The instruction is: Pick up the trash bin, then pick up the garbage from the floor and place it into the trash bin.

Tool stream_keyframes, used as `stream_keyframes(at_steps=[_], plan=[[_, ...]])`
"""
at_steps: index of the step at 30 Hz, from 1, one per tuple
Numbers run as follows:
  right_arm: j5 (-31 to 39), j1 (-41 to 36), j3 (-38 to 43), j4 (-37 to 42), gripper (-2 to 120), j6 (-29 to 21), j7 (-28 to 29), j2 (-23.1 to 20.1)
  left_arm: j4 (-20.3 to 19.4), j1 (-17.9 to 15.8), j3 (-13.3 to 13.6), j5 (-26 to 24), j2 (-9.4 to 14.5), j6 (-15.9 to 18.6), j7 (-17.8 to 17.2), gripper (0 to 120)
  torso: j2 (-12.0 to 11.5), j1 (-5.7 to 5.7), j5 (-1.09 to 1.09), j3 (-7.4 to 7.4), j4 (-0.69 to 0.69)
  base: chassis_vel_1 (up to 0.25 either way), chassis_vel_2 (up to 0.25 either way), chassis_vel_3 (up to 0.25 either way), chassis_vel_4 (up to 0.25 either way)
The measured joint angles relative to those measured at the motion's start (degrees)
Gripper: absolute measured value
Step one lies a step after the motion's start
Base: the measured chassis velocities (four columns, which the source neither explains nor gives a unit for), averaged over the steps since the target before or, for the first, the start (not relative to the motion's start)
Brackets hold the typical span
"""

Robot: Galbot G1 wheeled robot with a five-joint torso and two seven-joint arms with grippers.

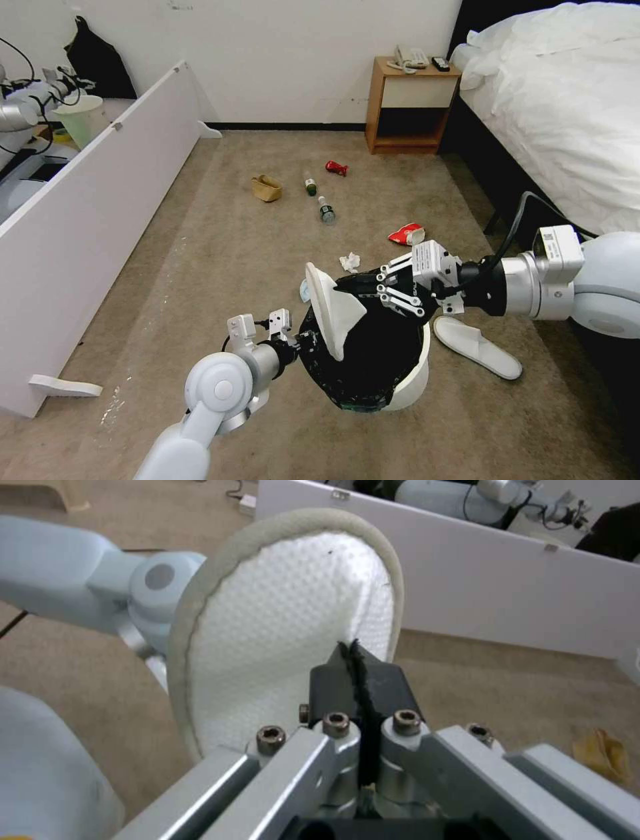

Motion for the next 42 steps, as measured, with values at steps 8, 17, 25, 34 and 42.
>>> stream_keyframes(at_steps=[8, 17, 25, 34, 42], plan=[[-3.32, -2.89, 0.00, -1.10, 0, 0.44, -1.02, 0.51, -0.03, -0.10, -0.28, -1.73, -0.02, -0.02, -1.29, 2, 0.00, 0.00, 0.00, 0.00, 0.00, 0.000, 0.000, 0.000, 0.000], [-6.00, -5.07, -0.08, -2.29, 0, 0.75, -2.09, 1.31, -0.04, -0.07, -0.36, -1.82, -0.10, -0.05, -1.34, 2, 0.00, 0.00, 0.00, 0.00, 0.00, 0.000, 0.000, 0.000, 0.000], [-8.27, -7.93, -0.10, -3.85, 0, 1.10, -2.71, 1.37, -0.26, 0.06, -0.48, -1.85, -0.12, -0.08, -1.34, 2, 0.00, 0.00, 0.00, 0.00, 0.00, 0.000, 0.000, 0.000, 0.000], [-9.29, -10.05, 0.09, -5.43, 5, 1.41, -2.79, 0.83, -0.48, 0.09, -0.46, -2.02, -0.52, -0.11, -1.29, 2, 0.00, 0.00, 0.00, 0.00, 0.01, 0.000, 0.000, 0.000, 0.000], [-9.62, -11.46, 0.15, -5.93, 35, 1.37, -2.79, 0.46, -0.30, 0.15, -0.19, -1.75, -1.71, -0.11, -1.13, 2, 0.00, 0.00, 0.00, 0.00, 0.00, 0.000, 0.000, 0.000, 0.000]])
